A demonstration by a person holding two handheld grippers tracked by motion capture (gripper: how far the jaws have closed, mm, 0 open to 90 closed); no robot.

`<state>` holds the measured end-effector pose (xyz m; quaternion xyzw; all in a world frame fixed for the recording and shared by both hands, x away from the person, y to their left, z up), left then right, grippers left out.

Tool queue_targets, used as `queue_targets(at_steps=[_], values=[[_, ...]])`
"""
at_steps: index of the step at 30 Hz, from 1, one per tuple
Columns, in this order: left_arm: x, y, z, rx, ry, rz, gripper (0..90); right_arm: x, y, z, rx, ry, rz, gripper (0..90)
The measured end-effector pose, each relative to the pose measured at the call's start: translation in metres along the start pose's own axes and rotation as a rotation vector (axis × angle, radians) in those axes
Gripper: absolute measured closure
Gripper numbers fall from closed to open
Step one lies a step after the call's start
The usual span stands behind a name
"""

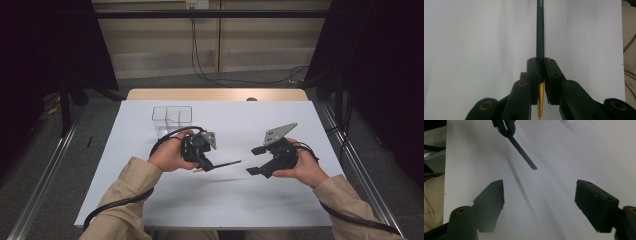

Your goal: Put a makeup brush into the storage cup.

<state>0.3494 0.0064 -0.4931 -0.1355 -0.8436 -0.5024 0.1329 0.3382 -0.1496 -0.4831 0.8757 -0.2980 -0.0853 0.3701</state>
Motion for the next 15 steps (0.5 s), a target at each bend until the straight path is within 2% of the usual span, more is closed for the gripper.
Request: queue_targets(at_steps=[2,3,8,9,10,15], values=[[0.000,-0.001,-0.001,-0.018,-0.013,0.010,83.4,-0.002,-0.003,-0.002,0.001,0.019,-0.013,31.8],[0.001,-0.003,-0.003,-0.009,-0.007,0.004,83.4,-0.003,-0.004,-0.003,0.001,0.029,-0.018,34.3],[0.002,-0.005,-0.010,-0.013,-0.034,0.010,83.4,-0.009,-0.010,-0.009,-0.007,0.070,-0.041,43.2],[0.003,-0.006,-0.012,-0.004,-0.032,0.013,83.4,-0.011,-0.010,-0.010,-0.005,0.073,-0.055,50.0],[0.003,-0.006,-0.013,-0.006,-0.038,0.017,83.4,-0.013,-0.011,-0.011,-0.007,0.077,-0.074,52.1],[0.005,-0.009,-0.017,-0.004,-0.045,0.022,83.4,-0.017,-0.016,-0.016,-0.016,0.105,-0.076,59.6]])
Point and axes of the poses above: each handheld gripper's, and its own axes: y roughly backward along the jaws, z roughly out of its underside, x roughly to its right, the point moved 10 cm from there along -y, roughly forward along the jaws, and after that the axes turned 15 degrees about z, right-handed, at the moved point
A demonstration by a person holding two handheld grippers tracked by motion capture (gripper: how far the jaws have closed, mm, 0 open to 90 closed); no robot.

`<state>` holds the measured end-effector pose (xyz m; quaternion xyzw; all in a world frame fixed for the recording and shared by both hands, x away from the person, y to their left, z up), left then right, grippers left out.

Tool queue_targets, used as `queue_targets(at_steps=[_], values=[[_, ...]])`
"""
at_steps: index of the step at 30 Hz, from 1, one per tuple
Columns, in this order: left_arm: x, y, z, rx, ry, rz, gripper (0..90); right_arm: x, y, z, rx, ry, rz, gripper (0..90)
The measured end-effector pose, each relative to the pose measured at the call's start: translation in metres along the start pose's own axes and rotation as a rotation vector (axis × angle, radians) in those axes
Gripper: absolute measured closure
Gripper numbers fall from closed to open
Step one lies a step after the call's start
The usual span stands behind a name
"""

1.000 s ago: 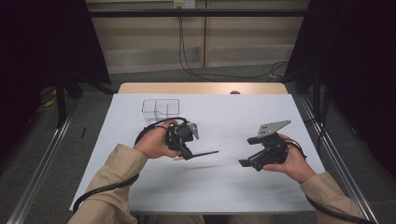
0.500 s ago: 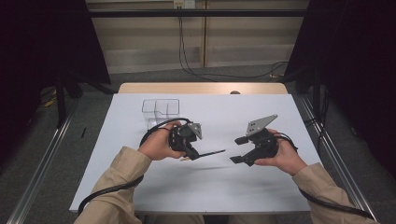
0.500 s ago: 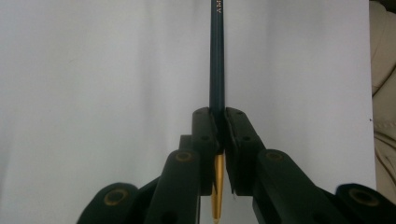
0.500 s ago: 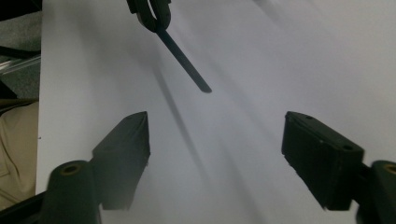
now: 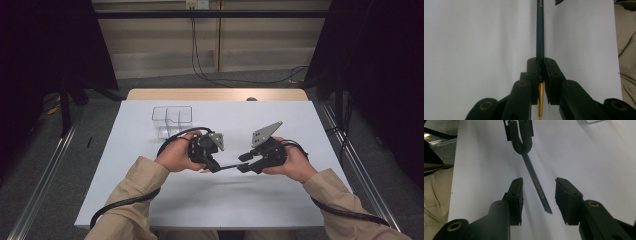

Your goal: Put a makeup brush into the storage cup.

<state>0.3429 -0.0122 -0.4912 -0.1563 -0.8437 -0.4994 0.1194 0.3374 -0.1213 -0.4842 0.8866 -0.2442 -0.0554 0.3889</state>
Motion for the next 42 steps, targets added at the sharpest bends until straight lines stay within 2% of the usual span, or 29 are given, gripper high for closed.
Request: queue_targets(at_steps=[7,12,16,24,36,42], values=[[0.002,-0.001,-0.004,0.004,-0.016,0.007,83.4,-0.005,-0.006,0.001,-0.045,0.035,-0.021,72.9],[0.003,0.000,-0.006,-0.004,-0.027,0.007,83.4,-0.009,-0.011,0.004,-0.066,0.065,-0.043,79.2],[0.003,-0.002,-0.006,-0.011,-0.031,0.009,83.3,-0.011,-0.013,0.006,-0.074,0.074,-0.058,80.9],[0.002,0.001,-0.009,-0.015,-0.047,0.006,83.3,-0.009,-0.012,0.007,-0.082,0.082,-0.054,81.5],[0.001,0.000,-0.016,0.014,-0.052,0.011,83.4,-0.008,-0.011,0.015,-0.111,0.084,-0.051,81.9],[0.001,0.001,-0.017,0.046,-0.053,0.026,83.0,-0.009,-0.011,0.017,-0.124,0.106,-0.051,84.3]])
Point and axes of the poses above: each handheld gripper's, and its own axes: y roughly backward along the jaws, z roughly out of its underside, x roughly to its right, the point moved 10 cm from there along -y, roughly forward along the jaws, and after that the axes turned 15 degrees about z, right-handed, at the moved point
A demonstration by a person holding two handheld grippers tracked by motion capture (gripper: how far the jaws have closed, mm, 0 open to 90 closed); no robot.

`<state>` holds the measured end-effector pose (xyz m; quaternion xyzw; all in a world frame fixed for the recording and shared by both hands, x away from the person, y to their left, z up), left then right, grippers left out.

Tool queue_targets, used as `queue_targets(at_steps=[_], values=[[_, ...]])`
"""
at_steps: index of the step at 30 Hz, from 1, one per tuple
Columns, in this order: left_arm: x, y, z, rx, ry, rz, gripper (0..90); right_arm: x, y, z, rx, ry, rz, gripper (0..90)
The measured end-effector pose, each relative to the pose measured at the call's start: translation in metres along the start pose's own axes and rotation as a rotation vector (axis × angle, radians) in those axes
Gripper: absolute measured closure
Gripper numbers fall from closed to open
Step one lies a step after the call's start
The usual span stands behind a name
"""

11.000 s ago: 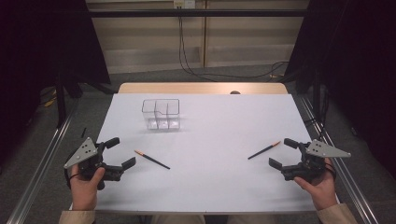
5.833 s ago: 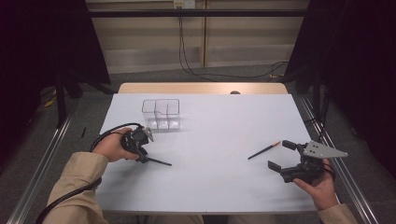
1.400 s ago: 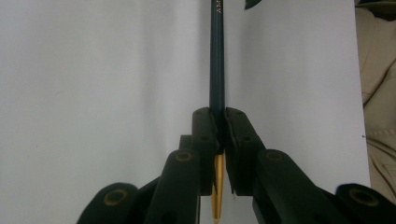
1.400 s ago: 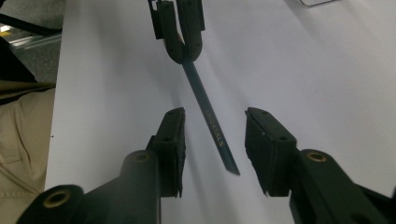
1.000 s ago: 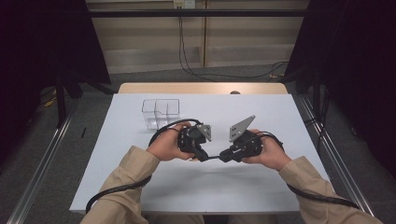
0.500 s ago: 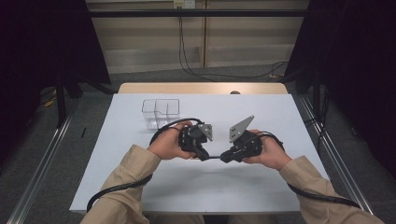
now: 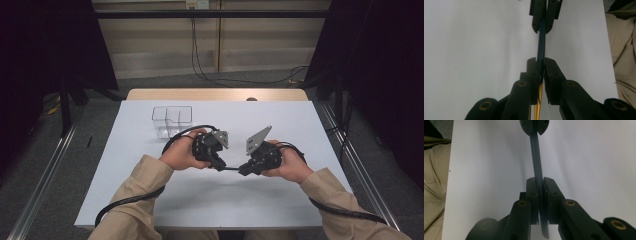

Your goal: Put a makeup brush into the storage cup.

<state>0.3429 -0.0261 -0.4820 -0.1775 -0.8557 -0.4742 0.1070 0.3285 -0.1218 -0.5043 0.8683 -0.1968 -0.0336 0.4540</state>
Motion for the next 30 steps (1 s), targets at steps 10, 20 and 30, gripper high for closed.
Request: queue_targets(at_steps=[10,20,30], values=[[-0.004,0.006,0.003,0.145,0.029,-0.008,59.2,-0.003,0.001,0.002,0.003,0.021,-0.002,85.1],[-0.011,0.015,0.008,0.248,0.069,-0.040,36.7,-0.001,0.000,-0.001,0.020,-0.002,0.006,85.1],[-0.014,0.025,0.007,0.388,0.076,-0.083,17.9,0.001,0.000,-0.001,0.054,-0.021,0.016,85.1]])
Point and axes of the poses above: each handheld gripper's, and its own axes: y roughly backward along the jaws, z roughly out of its underside, x roughly to its right, the point moved 10 cm from there along -y, roughly forward along the jaws, and after that the axes turned 15 degrees about z, right-handed, at the moved point
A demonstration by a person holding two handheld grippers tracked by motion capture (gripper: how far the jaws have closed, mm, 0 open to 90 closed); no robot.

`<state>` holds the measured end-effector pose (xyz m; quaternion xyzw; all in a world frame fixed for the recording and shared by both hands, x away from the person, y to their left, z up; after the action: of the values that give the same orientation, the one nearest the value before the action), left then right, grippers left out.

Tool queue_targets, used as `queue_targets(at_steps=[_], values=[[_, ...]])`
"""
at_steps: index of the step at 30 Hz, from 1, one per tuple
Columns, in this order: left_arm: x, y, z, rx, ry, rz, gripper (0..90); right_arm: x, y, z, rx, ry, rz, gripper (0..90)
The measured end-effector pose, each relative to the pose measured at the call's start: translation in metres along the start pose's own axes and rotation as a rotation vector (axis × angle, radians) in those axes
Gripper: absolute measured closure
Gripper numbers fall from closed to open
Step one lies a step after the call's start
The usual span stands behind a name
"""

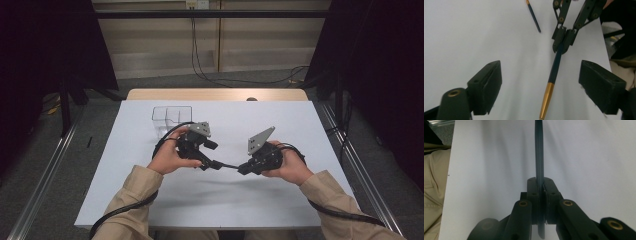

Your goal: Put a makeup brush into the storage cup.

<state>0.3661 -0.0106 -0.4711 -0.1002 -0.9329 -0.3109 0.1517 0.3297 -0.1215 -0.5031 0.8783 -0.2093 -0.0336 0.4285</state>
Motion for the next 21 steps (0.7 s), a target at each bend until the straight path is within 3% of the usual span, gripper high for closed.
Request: queue_targets(at_steps=[7,21], values=[[-0.002,0.007,-0.001,0.105,0.011,-0.027,13.3,-0.001,0.000,-0.001,0.024,-0.022,0.000,85.1],[-0.007,0.021,0.001,0.245,0.027,-0.077,5.2,-0.003,-0.003,-0.006,0.070,-0.039,0.007,85.1]])
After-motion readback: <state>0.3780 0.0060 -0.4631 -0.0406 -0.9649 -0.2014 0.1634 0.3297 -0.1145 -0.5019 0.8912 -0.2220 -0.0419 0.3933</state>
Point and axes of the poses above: each handheld gripper's, and its own axes: y roughly backward along the jaws, z roughly out of its underside, x roughly to its right, the point moved 10 cm from there along -y, roughly forward along the jaws, and after that the axes turned 15 degrees about z, right-handed, at the moved point
